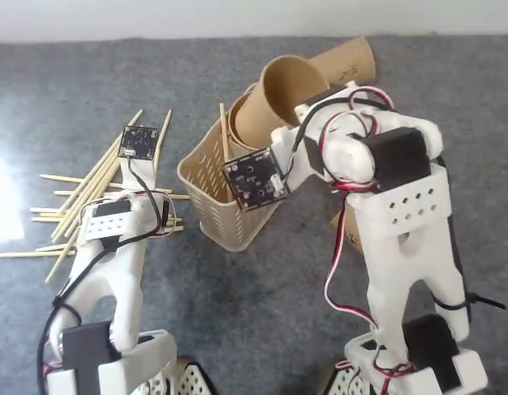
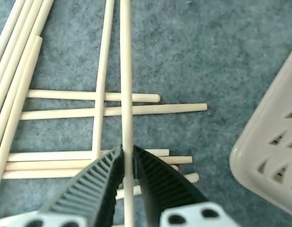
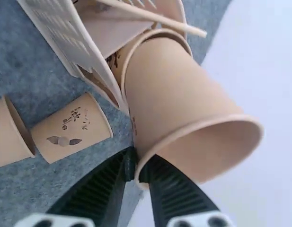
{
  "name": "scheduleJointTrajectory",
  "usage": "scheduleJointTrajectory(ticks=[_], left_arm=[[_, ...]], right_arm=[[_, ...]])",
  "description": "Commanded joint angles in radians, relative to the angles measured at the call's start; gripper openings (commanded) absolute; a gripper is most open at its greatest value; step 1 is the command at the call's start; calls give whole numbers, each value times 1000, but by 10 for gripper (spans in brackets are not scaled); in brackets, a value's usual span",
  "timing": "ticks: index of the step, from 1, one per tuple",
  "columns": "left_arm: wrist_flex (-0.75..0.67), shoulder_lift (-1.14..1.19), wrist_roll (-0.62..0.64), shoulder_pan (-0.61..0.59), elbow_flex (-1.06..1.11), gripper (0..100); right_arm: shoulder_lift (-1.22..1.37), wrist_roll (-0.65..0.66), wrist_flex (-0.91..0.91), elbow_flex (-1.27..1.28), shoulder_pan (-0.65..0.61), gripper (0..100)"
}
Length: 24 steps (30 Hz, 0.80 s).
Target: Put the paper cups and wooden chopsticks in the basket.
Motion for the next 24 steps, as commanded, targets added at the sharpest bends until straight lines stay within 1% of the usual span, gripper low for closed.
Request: scheduleJointTrajectory(ticks=[1,3,7,9,14,17,20,24], left_arm=[[-18,-32,8,9,-2,11],[-18,-31,8,9,-1,11],[-25,-32,8,9,5,11],[-25,-32,8,9,5,11],[-25,-32,8,9,5,11],[-25,-32,8,9,5,11],[-23,-40,8,5,7,11],[5,-94,9,6,-15,11]], right_arm=[[25,-31,-18,-12,-5,11],[39,-101,-45,-12,-1,41],[45,-209,-97,-12,8,221],[42,-262,-128,-12,12,263],[33,-311,-202,-14,15,264],[-18,-347,-240,-14,28,264],[-90,-408,-285,-14,96,263],[-139,-511,-268,14,254,263]])
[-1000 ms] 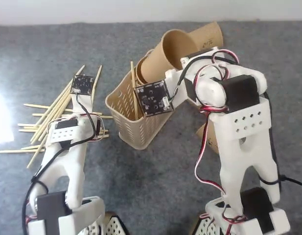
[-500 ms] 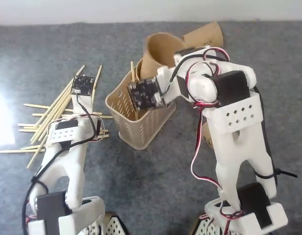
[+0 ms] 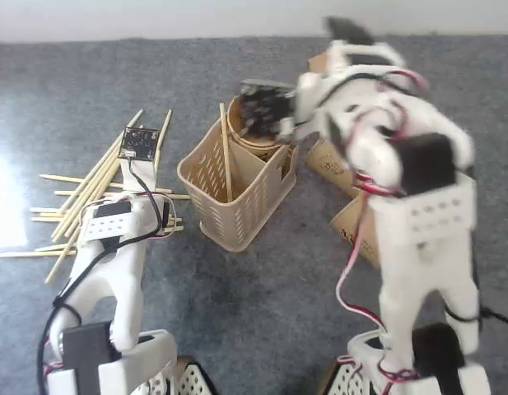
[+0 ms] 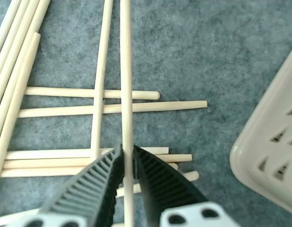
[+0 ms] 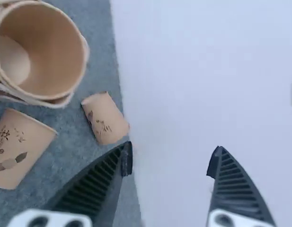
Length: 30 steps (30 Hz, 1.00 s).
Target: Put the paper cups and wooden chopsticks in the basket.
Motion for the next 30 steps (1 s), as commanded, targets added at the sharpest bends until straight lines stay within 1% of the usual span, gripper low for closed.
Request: scheduleJointTrajectory(ticks=[1,5,8,12,16,20,22,24,25,27,30], left_arm=[[41,-137,9,6,-41,11],[235,-373,32,20,-150,10],[376,-557,37,52,-239,10],[512,-735,37,118,-320,10],[592,-812,35,146,-395,10],[600,-825,58,166,-463,10],[577,-824,81,226,-501,10],[548,-825,87,310,-542,10],[531,-825,91,354,-567,10],[488,-825,138,417,-610,10],[373,-822,226,439,-634,10]], right_arm=[[-74,-129,-2,28,183,263],[-76,-247,24,141,329,263],[-82,-267,25,249,390,263],[-84,-270,42,371,412,263],[-84,-381,48,479,412,263],[-84,-480,47,586,414,263],[-84,-535,30,641,414,263],[-84,-589,-2,695,415,263],[-84,-611,-19,721,426,263],[-84,-641,-59,769,446,263],[-84,-678,-134,856,499,263]])
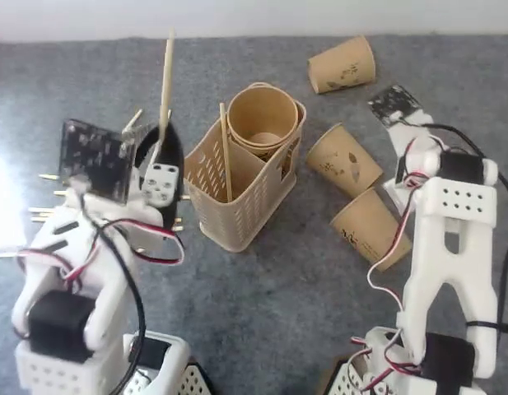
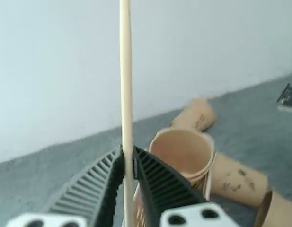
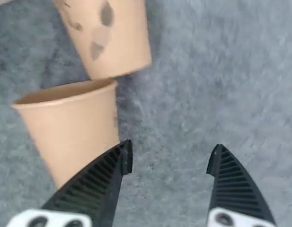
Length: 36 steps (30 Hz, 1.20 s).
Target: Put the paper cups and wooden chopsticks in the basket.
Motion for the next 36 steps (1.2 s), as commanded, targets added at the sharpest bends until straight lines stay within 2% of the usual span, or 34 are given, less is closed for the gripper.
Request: scheduleJointTrajectory(ticks=[1,6,12,21,26,31,36], left_arm=[[-180,-11,118,46,-67,10],[-397,-15,155,48,81,10],[-783,-15,155,54,367,10],[-1036,-15,196,84,720,11],[-1060,-15,198,86,777,34],[-1017,-17,201,83,773,213],[-993,-18,196,75,769,212]], right_arm=[[-36,-68,-117,98,74,263],[-36,-121,-213,226,101,263],[-36,-143,-252,275,99,263],[-36,-143,-252,276,94,263],[-36,-144,-252,278,94,263],[-36,-144,-249,279,94,263],[-36,-143,-265,302,71,263]])
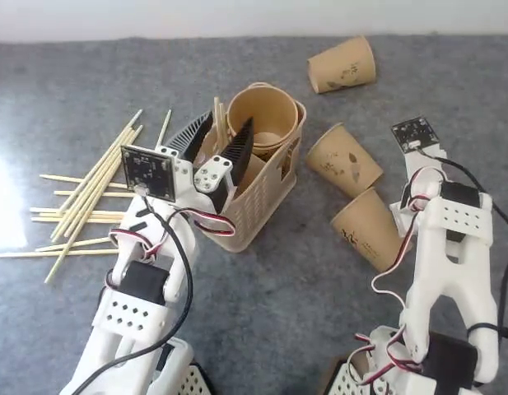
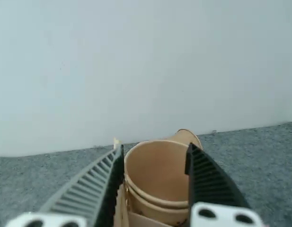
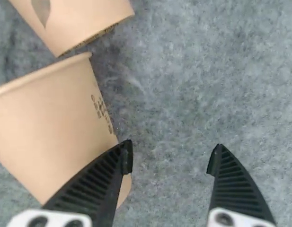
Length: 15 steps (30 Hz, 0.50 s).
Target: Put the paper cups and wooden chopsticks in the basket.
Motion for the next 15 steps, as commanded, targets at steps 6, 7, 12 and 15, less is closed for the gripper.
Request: scheduleJointTrajectory(ticks=[6,7,12,15], left_arm=[[204,-110,-135,-296,-188,213],[264,-117,-193,-368,-209,213],[621,-118,-649,-531,-286,213],[790,-121,-786,-555,-355,213]], right_arm=[[-36,-11,-22,5,-24,263],[-36,-11,-22,5,-24,263],[-36,-11,-22,6,-42,263],[-36,-11,-15,8,-59,263]])
